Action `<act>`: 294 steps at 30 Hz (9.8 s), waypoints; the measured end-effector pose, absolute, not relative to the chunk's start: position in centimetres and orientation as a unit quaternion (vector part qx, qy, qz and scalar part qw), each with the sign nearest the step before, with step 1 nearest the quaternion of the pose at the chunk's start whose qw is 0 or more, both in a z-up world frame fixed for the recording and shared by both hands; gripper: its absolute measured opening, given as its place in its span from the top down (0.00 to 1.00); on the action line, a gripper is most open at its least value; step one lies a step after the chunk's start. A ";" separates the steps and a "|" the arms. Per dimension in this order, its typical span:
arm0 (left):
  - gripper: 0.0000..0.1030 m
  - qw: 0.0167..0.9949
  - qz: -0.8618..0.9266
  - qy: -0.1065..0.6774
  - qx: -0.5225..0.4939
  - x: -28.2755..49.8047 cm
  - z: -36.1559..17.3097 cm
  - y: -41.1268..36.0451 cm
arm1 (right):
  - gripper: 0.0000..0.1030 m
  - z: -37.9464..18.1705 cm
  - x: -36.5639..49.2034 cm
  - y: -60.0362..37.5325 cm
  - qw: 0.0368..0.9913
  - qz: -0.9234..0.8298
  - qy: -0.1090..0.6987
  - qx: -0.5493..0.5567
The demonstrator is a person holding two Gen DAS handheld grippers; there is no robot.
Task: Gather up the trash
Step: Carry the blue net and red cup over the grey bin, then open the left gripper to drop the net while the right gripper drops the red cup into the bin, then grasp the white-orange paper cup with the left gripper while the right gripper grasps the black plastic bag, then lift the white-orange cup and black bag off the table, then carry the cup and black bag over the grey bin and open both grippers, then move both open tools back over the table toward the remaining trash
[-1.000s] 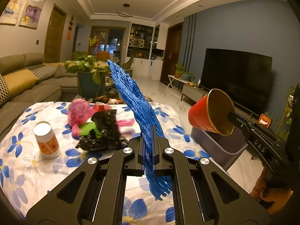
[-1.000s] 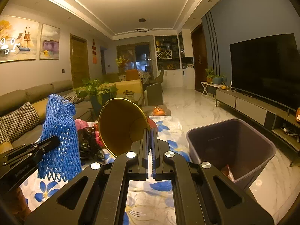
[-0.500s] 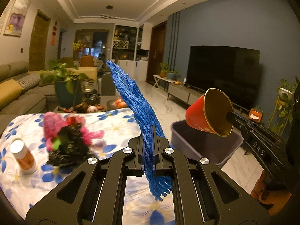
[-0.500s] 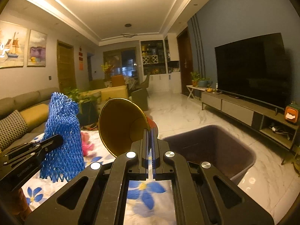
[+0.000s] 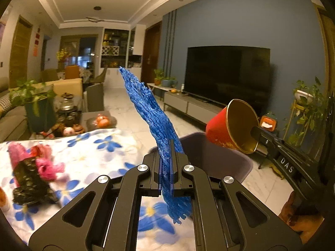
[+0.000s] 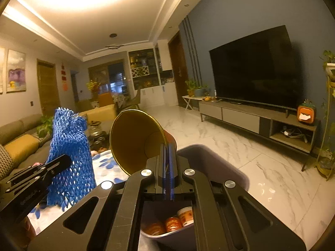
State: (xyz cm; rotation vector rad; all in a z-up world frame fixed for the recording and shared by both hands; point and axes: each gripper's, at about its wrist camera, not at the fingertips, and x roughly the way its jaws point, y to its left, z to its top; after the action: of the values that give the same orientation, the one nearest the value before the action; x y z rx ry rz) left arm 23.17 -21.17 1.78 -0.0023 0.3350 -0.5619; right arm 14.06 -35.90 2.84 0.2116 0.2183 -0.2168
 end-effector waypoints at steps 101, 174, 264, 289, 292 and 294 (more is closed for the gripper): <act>0.13 0.971 0.079 0.196 -0.116 19.0 -6.6 12.7 | 0.08 -1.3 16.9 -10.4 0.982 0.092 0.160 0.039; 0.40 0.972 -0.002 0.201 -0.120 20.1 -3.0 8.9 | 0.99 1.4 18.3 -9.8 0.979 0.139 0.146 0.032; 0.17 0.937 -0.271 0.220 -0.029 29.4 -3.5 -26.0 | 0.55 0.8 17.5 -41.1 0.977 -0.101 0.122 0.141; 0.13 0.972 -0.124 0.191 -0.051 23.6 -2.4 -14.0 | 0.26 1.9 13.6 -34.3 0.985 -0.100 0.101 0.095; 0.13 0.976 -0.105 0.186 -0.051 22.9 -2.5 -12.0 | 0.26 2.0 13.4 -33.1 0.987 -0.088 0.099 0.092; 0.13 0.977 -0.093 0.186 -0.053 22.8 -2.5 -10.9 | 0.26 2.0 13.6 -32.0 0.988 -0.078 0.099 0.089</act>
State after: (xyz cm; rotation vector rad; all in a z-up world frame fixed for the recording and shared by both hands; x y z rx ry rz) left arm 22.81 -10.89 -2.53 -0.1075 0.3741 -0.1874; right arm 13.55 -32.03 2.04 0.1793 0.1979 -0.1567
